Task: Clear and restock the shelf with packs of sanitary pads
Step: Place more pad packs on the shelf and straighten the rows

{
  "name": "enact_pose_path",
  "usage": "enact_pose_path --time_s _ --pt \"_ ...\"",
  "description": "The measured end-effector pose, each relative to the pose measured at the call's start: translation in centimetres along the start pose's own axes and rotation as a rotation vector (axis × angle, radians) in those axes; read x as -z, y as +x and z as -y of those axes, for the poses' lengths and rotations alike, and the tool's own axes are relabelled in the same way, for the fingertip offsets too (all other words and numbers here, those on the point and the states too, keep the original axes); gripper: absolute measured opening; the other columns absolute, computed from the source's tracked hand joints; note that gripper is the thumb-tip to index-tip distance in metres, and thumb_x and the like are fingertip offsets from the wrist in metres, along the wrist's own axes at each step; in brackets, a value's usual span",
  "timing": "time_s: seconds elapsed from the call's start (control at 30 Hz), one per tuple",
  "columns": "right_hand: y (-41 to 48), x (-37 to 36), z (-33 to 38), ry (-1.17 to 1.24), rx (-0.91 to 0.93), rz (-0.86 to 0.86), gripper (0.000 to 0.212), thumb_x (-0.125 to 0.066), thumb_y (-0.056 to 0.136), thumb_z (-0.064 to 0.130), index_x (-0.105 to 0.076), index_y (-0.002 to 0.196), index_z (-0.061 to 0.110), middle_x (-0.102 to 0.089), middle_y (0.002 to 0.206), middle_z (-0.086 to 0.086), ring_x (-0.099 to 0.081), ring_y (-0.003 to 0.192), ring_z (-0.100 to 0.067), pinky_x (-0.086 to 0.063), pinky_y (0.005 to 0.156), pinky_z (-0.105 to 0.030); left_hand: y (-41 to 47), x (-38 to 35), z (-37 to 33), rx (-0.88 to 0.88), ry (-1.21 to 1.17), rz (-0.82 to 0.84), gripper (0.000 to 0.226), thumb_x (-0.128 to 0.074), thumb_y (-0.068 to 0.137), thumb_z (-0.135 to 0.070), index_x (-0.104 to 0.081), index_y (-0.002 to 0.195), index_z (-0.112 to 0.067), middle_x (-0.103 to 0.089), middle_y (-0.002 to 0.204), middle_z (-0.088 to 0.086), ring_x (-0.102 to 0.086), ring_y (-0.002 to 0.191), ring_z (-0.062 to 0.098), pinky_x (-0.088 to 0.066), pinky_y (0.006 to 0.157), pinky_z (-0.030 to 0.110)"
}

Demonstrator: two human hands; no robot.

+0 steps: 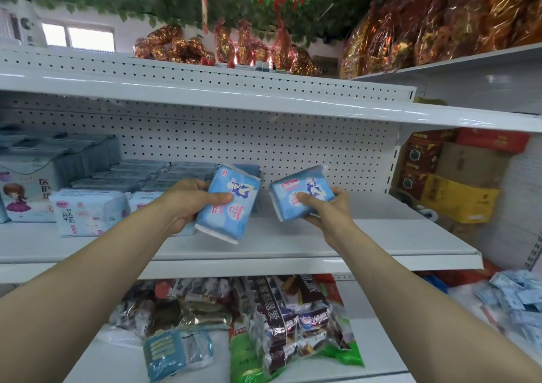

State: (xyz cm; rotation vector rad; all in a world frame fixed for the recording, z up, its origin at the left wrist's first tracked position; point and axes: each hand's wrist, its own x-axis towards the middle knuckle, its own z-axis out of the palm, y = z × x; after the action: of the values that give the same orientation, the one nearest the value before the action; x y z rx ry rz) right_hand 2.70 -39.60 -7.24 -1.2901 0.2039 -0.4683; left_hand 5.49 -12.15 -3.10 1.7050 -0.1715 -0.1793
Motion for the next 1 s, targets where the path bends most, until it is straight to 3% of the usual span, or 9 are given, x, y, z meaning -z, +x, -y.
enact_pose_path --time_s 0.13,0.2,0.27,0.37,0.47,0.57,0.7,0.83,1.0 --pt "1.2 0.3 0.4 -0.056 0.037 -0.050 0.045 -0.086 0.079 0.016 -0.049 0.101 0.004 -0.069 0.112 -0.018 -0.073 0.097 -0.029 -0.062 0.068 -0.034 1.3 -0.2 -2.1 -0.020 0.078 -0.019 0.022 -0.082 0.079 -0.011 -0.066 0.094 -0.006 -0.076 0.095 0.013 -0.073 0.075 0.020 -0.060 0.067 0.032" --pt "1.6 0.4 0.9 -0.107 0.070 -0.066 0.046 -0.085 0.079 0.019 -0.051 0.105 0.004 -0.069 0.109 -0.014 -0.072 0.095 -0.028 -0.060 0.068 -0.031 2.2 -0.2 -3.8 -0.051 0.088 -0.050 0.027 -0.083 0.078 -0.010 -0.063 0.096 -0.005 -0.075 0.092 0.011 -0.072 0.065 0.018 -0.060 0.058 0.030" --pt "1.9 0.3 1.8 -0.127 0.109 -0.070 0.051 -0.082 0.082 0.013 -0.047 0.119 0.019 -0.066 0.107 -0.007 -0.070 0.090 -0.023 -0.058 0.067 -0.030 3.1 -0.2 -5.4 -0.078 0.112 -0.070 0.029 -0.084 0.078 -0.009 -0.060 0.093 -0.008 -0.072 0.086 0.010 -0.070 0.061 0.016 -0.058 0.053 0.028" --pt "2.1 0.0 3.6 -0.133 0.144 -0.025 0.069 -0.078 0.084 0.007 -0.042 0.134 0.040 -0.065 0.112 -0.002 -0.071 0.092 -0.022 -0.059 0.062 -0.029 4.9 -0.3 -6.6 -0.138 0.288 -0.088 0.034 -0.088 0.072 -0.009 -0.061 0.093 -0.010 -0.069 0.092 0.009 -0.068 0.080 0.024 -0.057 0.078 0.035" --pt "2.6 -0.1 5.0 -0.203 0.184 -0.041 0.059 -0.080 0.081 0.005 -0.046 0.121 0.032 -0.067 0.114 -0.009 -0.072 0.092 -0.027 -0.062 0.064 -0.034 6.3 -0.9 -6.9 -0.190 0.584 -0.026 0.044 -0.090 0.070 -0.015 -0.066 0.107 -0.013 -0.067 0.103 0.007 -0.063 0.090 0.022 -0.051 0.083 0.028" --pt "3.0 0.0 5.9 -0.232 0.226 -0.040 0.057 -0.083 0.077 0.002 -0.042 0.111 0.022 -0.068 0.103 -0.005 -0.071 0.089 -0.023 -0.062 0.073 -0.036 7.7 -2.0 -6.3 -0.199 0.854 0.056 0.054 -0.089 0.072 -0.026 -0.064 0.120 -0.020 -0.063 0.113 0.004 -0.062 0.100 0.021 -0.046 0.084 0.024" --pt "3.6 0.7 6.2 -0.345 0.242 -0.012 0.053 -0.088 0.073 0.005 -0.043 0.096 0.022 -0.068 0.094 -0.003 -0.070 0.091 -0.023 -0.059 0.081 -0.038 9.6 -3.0 -4.3 -0.201 1.138 0.039 0.072 -0.087 0.072 -0.043 -0.056 0.134 -0.026 -0.056 0.137 0.001 -0.051 0.126 0.023 -0.042 0.103 0.025" --pt "3.4 1.3 6.4 -0.525 0.268 0.018 0.049 -0.089 0.073 0.010 -0.046 0.096 0.019 -0.065 0.094 -0.004 -0.066 0.084 -0.018 -0.051 0.065 -0.024 10.8 -3.1 -2.7 -0.203 1.205 0.065 0.072 -0.089 0.068 -0.046 -0.057 0.130 -0.027 -0.057 0.133 0.003 -0.051 0.123 0.023 -0.045 0.105 0.037" --pt "3.0 1.2 6.6 -0.619 0.238 0.091 0.061 -0.089 0.072 0.009 -0.049 0.117 0.019 -0.063 0.095 0.003 -0.066 0.078 -0.009 -0.054 0.060 -0.015 11.5 -2.9 -1.9 -0.221 1.234 0.046 0.064 -0.091 0.065 -0.044 -0.056 0.116 -0.027 -0.055 0.122 0.003 -0.056 0.108 0.021 -0.051 0.094 0.035"
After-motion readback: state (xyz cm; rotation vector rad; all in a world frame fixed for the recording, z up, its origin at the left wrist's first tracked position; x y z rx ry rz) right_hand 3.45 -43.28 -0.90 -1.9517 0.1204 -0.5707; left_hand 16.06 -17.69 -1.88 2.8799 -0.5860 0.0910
